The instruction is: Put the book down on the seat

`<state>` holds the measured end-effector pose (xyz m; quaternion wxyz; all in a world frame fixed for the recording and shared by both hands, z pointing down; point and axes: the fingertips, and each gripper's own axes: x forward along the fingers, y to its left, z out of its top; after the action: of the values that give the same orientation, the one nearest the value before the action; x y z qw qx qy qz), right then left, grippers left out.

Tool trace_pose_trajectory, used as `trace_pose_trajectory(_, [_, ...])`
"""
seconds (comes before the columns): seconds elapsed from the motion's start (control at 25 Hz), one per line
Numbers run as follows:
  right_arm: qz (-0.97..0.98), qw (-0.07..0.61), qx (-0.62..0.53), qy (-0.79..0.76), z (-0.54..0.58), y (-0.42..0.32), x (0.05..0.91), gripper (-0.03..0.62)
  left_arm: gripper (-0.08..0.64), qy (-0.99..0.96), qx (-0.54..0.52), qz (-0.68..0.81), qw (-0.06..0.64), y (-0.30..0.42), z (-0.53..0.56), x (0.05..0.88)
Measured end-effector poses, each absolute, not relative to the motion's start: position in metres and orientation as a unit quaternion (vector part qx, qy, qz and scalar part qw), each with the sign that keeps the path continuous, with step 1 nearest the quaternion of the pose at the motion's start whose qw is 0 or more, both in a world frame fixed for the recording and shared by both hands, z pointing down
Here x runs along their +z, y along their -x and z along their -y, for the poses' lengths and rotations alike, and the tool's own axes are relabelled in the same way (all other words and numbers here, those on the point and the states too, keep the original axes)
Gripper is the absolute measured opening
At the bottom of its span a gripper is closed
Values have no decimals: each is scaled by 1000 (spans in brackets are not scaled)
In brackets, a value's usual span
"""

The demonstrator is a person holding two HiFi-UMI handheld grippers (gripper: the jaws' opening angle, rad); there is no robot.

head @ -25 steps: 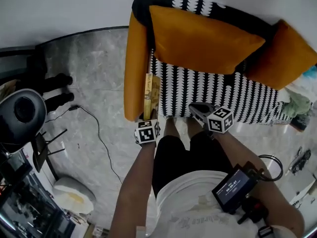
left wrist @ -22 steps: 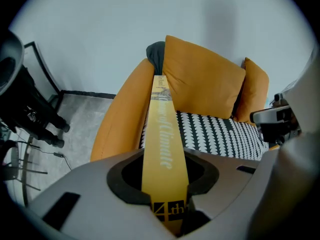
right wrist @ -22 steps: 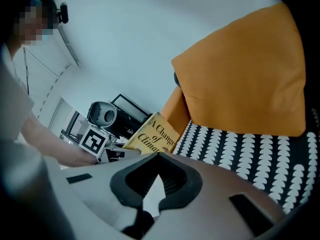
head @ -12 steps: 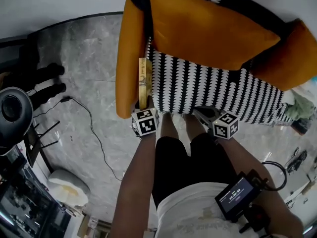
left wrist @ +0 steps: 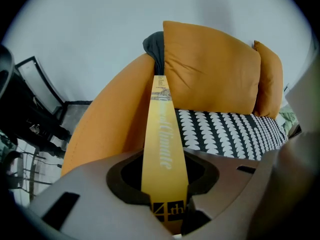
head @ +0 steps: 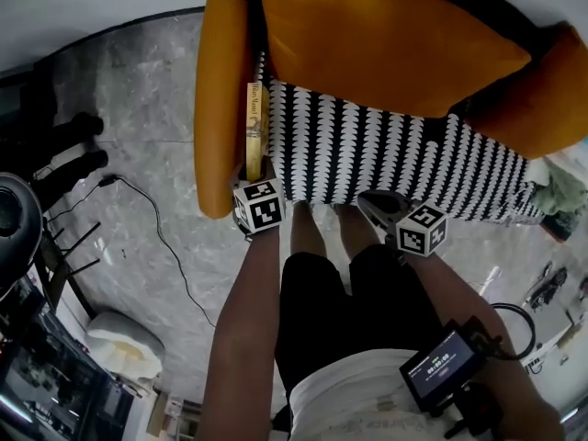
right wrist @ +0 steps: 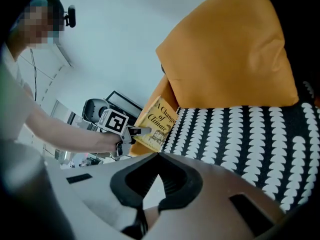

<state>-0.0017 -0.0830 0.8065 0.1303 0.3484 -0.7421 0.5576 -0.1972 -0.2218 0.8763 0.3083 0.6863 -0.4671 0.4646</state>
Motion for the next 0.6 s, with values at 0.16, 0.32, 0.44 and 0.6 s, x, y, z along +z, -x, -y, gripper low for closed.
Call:
trace_pose_trajectory(0.16, [741,131,560,-346,77,3,808,15,152,-668,496,460,310,200,216,887])
trace_pose_trajectory(0.32, [741,135,560,-344,73,-1,807,15,159,-643,521,462,320,204,210,889])
trace_pose_trajectory(0.44, [741,137,559,-345,75,-2,808,15,170,-646,518,467,311,208,213,884])
trace_pose_trajectory(0.6, [741,138,559,-346,78,3,810,15,179,-651,515,473,295,219,215,878])
